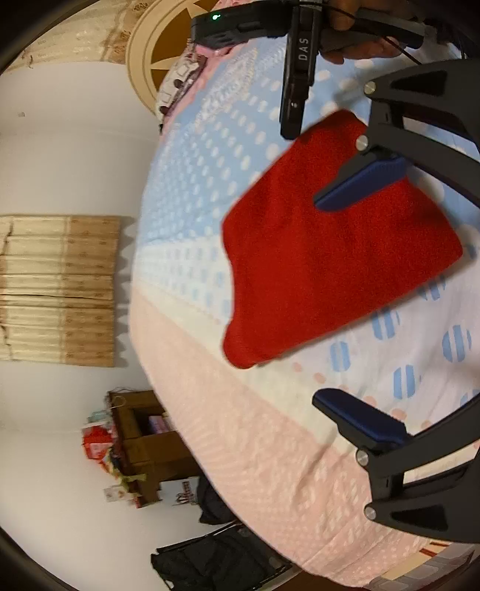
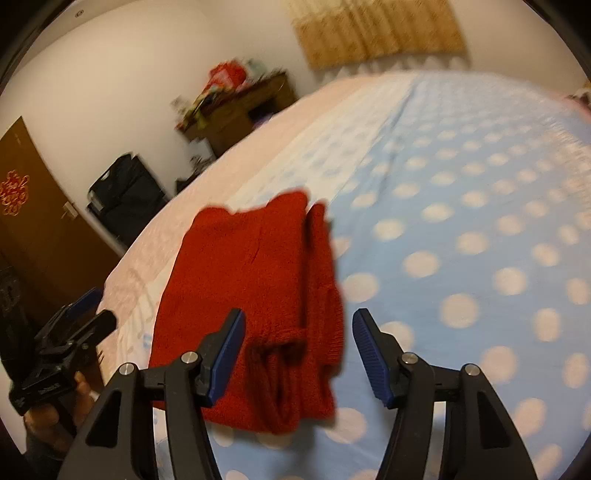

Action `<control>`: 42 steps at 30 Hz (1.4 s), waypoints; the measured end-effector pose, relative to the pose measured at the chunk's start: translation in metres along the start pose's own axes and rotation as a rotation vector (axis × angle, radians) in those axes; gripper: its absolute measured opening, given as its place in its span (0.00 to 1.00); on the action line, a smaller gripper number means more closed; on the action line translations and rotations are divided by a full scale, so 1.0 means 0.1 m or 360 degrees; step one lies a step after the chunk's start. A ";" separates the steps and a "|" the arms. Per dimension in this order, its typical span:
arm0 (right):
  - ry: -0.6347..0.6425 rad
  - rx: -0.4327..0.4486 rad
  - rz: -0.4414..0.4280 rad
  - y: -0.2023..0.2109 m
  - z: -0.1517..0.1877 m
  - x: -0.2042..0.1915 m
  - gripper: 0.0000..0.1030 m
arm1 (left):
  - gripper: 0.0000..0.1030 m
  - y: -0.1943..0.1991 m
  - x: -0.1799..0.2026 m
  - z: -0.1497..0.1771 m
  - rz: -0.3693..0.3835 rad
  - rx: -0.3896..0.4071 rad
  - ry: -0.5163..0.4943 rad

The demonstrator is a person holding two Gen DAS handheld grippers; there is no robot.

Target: Fold small clothes

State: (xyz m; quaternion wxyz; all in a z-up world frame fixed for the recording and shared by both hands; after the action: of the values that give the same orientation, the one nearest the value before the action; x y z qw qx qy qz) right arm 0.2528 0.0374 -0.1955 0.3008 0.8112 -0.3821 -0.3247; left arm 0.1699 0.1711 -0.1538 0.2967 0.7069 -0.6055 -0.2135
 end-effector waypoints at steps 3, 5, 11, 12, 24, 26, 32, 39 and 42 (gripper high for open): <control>0.0014 0.0078 0.0049 0.26 0.00 0.00 0.60 | 0.97 0.11 0.03 -0.07 0.0039 0.0046 0.0009; 0.0025 0.0112 0.0074 0.39 0.02 -0.01 0.60 | 0.97 0.17 0.07 -0.09 0.0049 0.0064 0.0006; 0.0121 0.0229 0.0128 0.74 0.03 -0.18 0.60 | 0.97 0.34 0.11 -0.16 0.0068 0.0131 -0.0004; 0.0143 0.0252 0.0141 0.79 0.03 -0.24 0.60 | 0.97 0.37 0.11 -0.16 0.0071 0.0140 -0.0002; 0.0283 0.0456 0.0216 1.22 0.01 -0.51 0.60 | 0.98 0.55 0.16 -0.20 0.0084 0.0224 -0.0007; 0.0284 0.0466 0.0213 1.25 0.01 -0.53 0.60 | 0.98 0.55 0.16 -0.20 0.0086 0.0223 -0.0005; 0.0276 0.0487 0.0220 1.28 0.01 -0.53 0.60 | 0.98 0.55 0.16 -0.20 0.0086 0.0224 -0.0006; 0.0282 0.0477 0.0221 1.27 0.03 -0.52 0.60 | 0.98 0.55 0.16 -0.20 0.0086 0.0224 -0.0007; 0.0282 0.0473 0.0218 1.27 0.05 -0.53 0.60 | 0.98 0.55 0.16 -0.20 0.0085 0.0224 -0.0007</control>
State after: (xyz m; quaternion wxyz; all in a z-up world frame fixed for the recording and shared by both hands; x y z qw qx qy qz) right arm 0.1683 0.0125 -0.0892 0.2314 0.8443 -0.4522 -0.1706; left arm 0.1458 0.1534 -0.1009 0.2505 0.7092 -0.6382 -0.1641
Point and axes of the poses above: each gripper's, at about its wrist camera, not at the fingertips, and y roughly against the way its jaws point, x to its right, z to its underside, the point moved 7 cm from there along -y, roughly the way its jaws point, and after that the axes turned 7 degrees about -x, right-handed, at the moved point
